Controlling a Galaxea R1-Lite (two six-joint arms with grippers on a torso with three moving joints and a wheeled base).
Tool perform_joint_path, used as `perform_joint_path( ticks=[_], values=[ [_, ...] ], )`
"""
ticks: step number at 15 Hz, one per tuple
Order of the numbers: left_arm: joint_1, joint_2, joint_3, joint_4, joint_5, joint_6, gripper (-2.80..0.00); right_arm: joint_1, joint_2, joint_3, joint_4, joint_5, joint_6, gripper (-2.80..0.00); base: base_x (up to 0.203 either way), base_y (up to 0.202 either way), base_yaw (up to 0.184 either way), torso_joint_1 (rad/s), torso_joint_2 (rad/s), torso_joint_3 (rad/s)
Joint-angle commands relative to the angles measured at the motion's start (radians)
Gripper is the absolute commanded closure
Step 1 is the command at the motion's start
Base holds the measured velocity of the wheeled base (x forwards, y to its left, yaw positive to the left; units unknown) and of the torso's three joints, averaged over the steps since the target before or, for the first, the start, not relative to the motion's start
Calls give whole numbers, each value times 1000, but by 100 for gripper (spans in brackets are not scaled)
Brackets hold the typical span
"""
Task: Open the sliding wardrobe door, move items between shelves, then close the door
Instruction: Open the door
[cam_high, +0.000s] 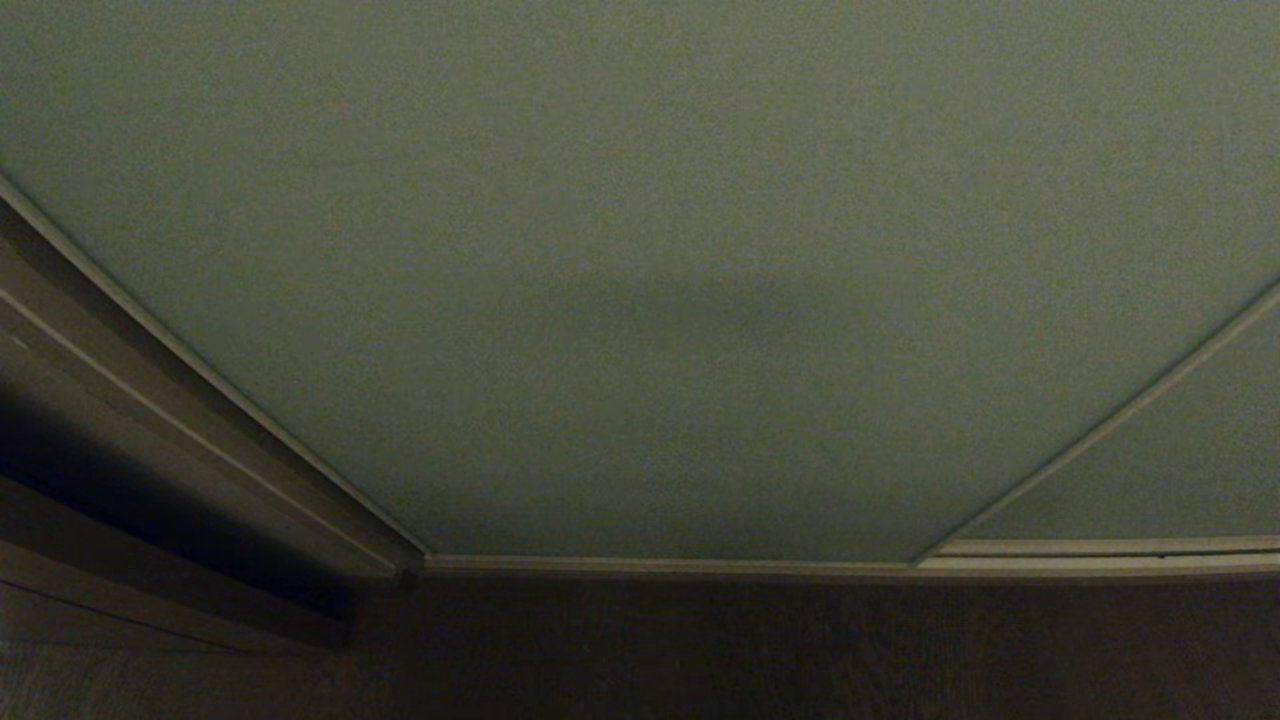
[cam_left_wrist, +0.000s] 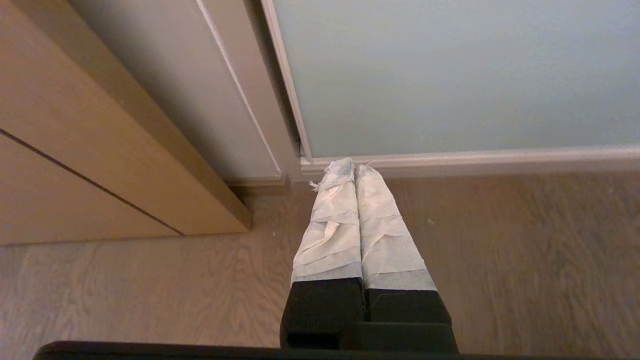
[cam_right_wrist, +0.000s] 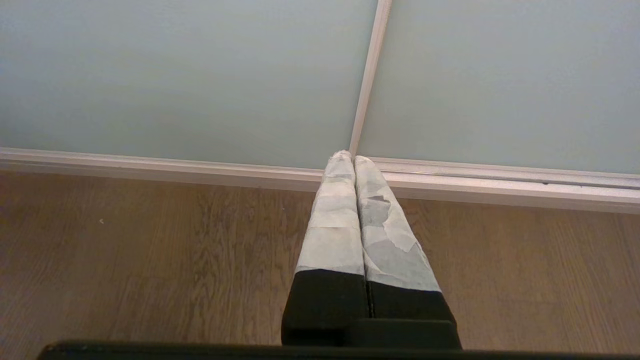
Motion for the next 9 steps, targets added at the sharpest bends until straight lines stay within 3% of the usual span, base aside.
perform_joint_path(
  ticks=[1, 6, 9],
  values=[
    [0, 1, 5, -8, 9, -5, 0, 1, 0, 0, 0, 0, 0, 0, 0, 0, 0, 0, 0, 0],
    [0, -1, -1, -18, 22, -21, 0, 1, 0, 0, 0, 0, 0, 0, 0, 0, 0, 0, 0, 0],
    [0, 32, -171, -7, 48, -13, 0, 1, 0, 0, 0, 0, 0, 0, 0, 0, 0, 0, 0, 0]
  ],
)
